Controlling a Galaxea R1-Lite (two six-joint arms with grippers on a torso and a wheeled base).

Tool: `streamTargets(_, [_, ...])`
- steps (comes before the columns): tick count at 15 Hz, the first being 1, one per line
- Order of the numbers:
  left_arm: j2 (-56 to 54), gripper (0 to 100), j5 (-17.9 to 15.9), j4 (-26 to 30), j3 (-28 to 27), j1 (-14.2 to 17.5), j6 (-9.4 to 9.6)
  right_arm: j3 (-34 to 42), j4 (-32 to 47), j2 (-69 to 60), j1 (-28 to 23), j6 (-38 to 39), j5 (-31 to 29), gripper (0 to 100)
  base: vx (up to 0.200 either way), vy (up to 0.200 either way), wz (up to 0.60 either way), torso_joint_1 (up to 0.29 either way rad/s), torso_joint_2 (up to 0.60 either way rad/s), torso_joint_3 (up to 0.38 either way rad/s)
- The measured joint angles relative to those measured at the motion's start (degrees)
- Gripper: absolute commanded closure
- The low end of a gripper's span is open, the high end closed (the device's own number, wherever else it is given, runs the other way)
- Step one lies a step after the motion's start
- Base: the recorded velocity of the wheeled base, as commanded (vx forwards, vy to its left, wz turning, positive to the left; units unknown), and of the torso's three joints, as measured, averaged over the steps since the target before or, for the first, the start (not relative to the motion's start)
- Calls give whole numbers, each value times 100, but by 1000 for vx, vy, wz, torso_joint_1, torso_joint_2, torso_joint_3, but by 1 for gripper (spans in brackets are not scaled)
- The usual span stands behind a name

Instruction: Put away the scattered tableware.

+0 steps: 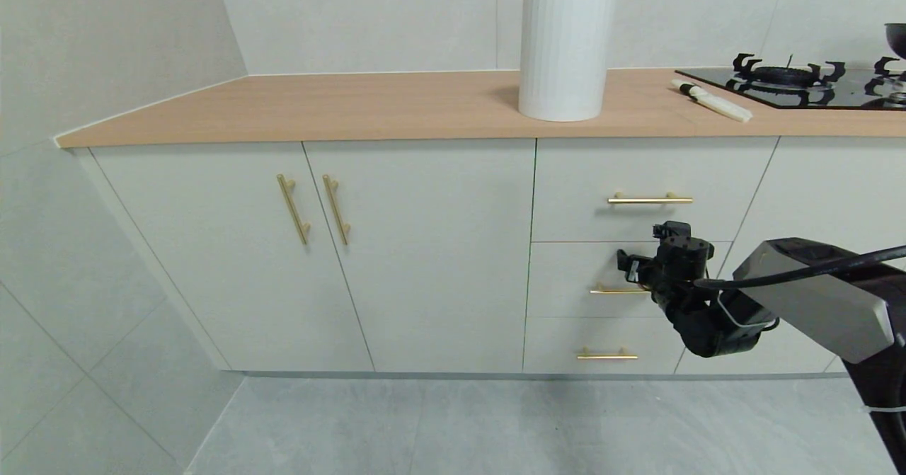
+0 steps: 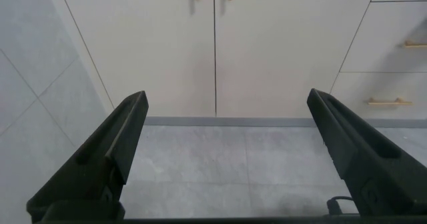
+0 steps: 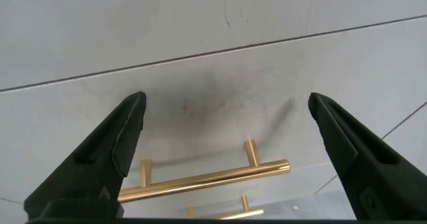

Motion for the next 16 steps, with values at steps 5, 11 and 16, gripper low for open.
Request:
streamTargets(5, [0,0,0,2,0,0,-2,350,-55,-140,-33,44,-20,0,0,0,0,0,0,0])
streamTargets(11, [0,0,0,2,0,0,0,2371,38,-1396,24,83,1994,0,0,0,0,0,0,0])
streamTargets(16, [0,0,0,0,0,0,0,3313,40,-2651,124,48,1875,0,0,0,0,0,0,0])
